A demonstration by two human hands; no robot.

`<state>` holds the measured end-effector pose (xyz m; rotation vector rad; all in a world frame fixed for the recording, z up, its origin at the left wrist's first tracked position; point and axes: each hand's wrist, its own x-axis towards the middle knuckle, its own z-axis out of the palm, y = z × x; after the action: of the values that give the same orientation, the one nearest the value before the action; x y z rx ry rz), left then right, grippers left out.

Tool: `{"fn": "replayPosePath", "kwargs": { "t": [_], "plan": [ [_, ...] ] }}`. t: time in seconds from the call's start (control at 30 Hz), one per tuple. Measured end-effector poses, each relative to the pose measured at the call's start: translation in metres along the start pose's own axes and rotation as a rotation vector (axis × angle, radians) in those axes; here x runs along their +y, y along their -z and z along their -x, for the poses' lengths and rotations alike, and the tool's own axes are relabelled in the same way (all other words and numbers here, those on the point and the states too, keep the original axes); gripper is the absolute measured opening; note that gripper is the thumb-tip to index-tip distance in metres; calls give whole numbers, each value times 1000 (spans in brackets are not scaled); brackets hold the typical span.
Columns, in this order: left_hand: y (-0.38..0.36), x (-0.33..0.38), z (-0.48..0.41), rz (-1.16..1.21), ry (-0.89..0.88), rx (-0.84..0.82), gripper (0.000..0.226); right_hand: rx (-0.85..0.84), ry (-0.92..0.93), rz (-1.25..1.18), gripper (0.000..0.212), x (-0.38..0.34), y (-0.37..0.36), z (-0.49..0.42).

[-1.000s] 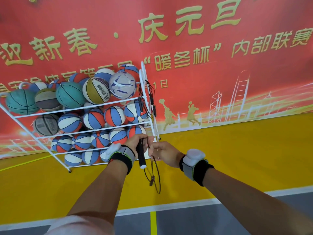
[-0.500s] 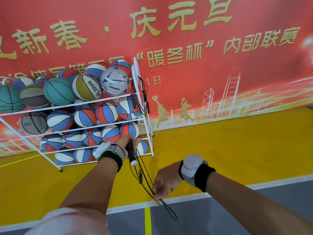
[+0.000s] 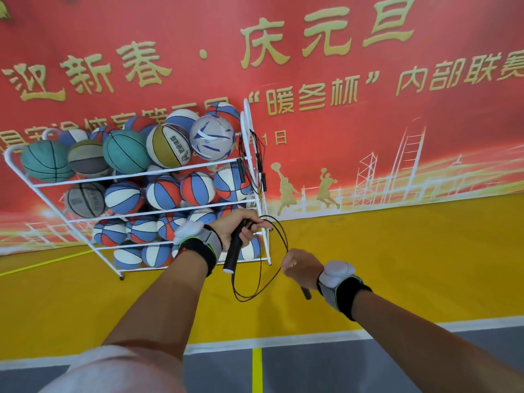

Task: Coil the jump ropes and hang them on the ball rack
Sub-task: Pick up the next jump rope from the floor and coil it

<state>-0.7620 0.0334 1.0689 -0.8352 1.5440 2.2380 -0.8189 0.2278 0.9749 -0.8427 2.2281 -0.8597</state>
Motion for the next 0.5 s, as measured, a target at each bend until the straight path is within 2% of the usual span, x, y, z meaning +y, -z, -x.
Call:
{"fn": "replayPosePath", "kwargs": {
  "t": [0.07, 0.27, 0.37, 0.5],
  "plan": [
    [-2, 5, 3, -77, -1, -18, 31, 124, 9, -91, 17, -1, 3, -6],
    [-10, 17, 21, -272, -61, -60, 36, 255, 72, -188, 68, -21, 3, -19],
    [-8, 22, 27, -310, -97, -104, 45, 331, 77, -184, 75, -24, -4, -23],
    [1, 26, 35, -332, -86, -174, 71, 409, 129, -115, 88, -29, -11, -23]
  ]
}}
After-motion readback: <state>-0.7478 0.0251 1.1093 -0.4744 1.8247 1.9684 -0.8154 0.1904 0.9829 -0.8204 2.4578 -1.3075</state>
